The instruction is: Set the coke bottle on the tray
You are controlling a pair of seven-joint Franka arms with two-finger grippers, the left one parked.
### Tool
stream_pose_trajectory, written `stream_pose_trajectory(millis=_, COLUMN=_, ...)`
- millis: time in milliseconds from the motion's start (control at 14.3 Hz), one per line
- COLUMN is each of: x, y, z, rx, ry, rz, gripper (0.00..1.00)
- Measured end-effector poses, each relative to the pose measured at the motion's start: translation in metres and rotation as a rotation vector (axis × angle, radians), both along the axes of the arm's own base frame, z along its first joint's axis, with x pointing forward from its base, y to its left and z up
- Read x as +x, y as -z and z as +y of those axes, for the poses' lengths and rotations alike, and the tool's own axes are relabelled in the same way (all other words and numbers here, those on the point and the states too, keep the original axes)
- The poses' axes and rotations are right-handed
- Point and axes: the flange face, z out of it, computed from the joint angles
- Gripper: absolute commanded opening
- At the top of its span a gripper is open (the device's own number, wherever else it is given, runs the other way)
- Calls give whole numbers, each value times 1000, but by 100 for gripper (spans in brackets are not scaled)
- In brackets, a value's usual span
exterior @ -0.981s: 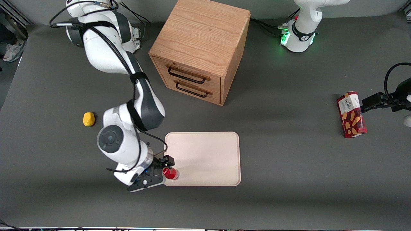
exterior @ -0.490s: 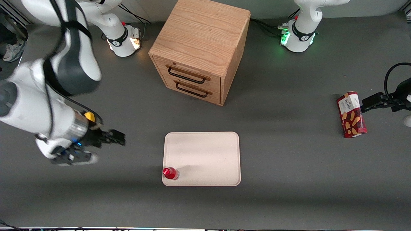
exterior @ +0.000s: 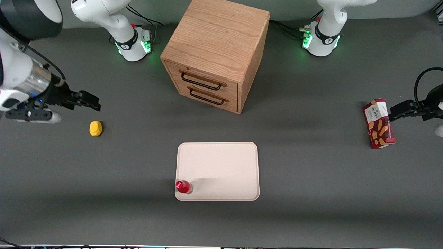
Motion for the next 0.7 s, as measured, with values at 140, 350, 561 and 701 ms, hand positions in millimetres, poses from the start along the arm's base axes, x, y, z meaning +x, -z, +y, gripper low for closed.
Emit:
stream_pose_trajectory(millis=140, x=-15, y=-5, z=-12, rx=-25, ry=-5, rz=-9, gripper=100)
stream_pose_trajectory(millis=350, x=-13, y=-2, z=-14, rx=-39, ry=-1, rz=-21, gripper=100)
stream_pose_trajectory(millis=561, x=-8, y=-3, z=-13, rx=-45, ry=1, rz=-29, gripper=100)
stream_pose_trajectory(millis=701, x=-7, y=0, z=-13, rx=-48, ry=3, rz=-25, gripper=100)
